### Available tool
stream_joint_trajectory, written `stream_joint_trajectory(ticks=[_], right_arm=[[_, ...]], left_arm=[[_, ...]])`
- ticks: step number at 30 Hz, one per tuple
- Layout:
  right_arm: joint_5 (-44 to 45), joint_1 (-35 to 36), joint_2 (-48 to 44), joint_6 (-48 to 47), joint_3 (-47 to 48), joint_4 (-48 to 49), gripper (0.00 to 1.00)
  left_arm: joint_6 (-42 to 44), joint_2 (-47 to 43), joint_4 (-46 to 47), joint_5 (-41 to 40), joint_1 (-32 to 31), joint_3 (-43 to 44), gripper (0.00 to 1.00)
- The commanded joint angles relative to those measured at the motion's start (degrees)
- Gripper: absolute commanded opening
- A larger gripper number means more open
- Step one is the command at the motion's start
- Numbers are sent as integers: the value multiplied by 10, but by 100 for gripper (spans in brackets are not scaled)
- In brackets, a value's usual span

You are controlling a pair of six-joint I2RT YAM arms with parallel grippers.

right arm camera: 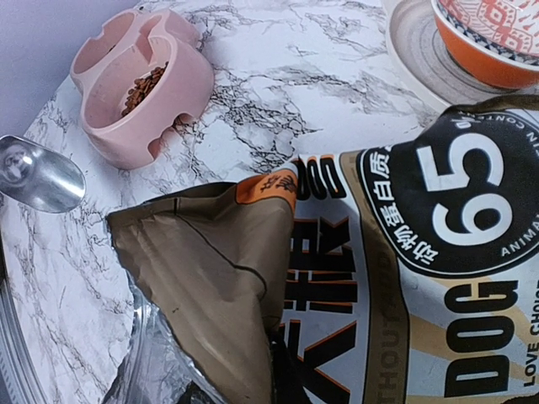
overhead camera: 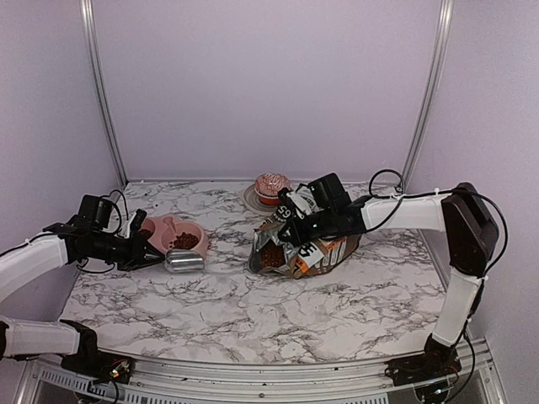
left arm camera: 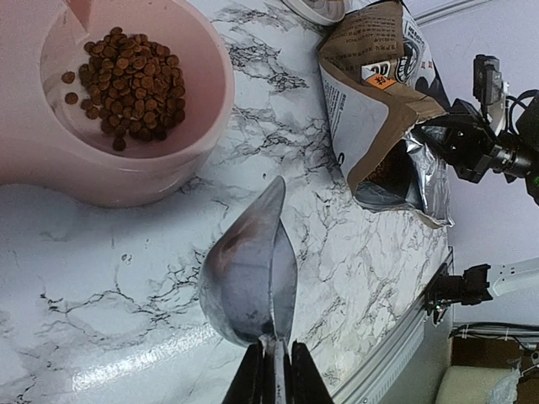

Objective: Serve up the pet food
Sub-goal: Place the spatula at the center of the board.

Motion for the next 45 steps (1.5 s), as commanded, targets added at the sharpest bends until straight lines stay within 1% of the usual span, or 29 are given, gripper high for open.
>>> stream_joint_trajectory(ticks=[1, 8, 15, 23, 32, 45], right_arm=[[30, -5, -23, -7, 2, -1, 0], [31, -6, -23, -7, 1, 0, 0], [32, -6, -20, -8, 2, 0, 0], [32, -6, -19, -8, 2, 0, 0], [32, -5, -22, -8, 1, 0, 0], [31, -4, -25, -8, -1, 1, 0]], left_arm=[[-17, 15, 63, 25, -7, -7, 0], [-36, 62, 93, 34, -9, -19, 0], [-85, 83, 159, 37, -12, -49, 0], [-131, 93, 210, 15, -15, -87, 0], [-160, 105, 230, -9, -15, -118, 0], [-192, 116, 275, -29, -15, -155, 11]])
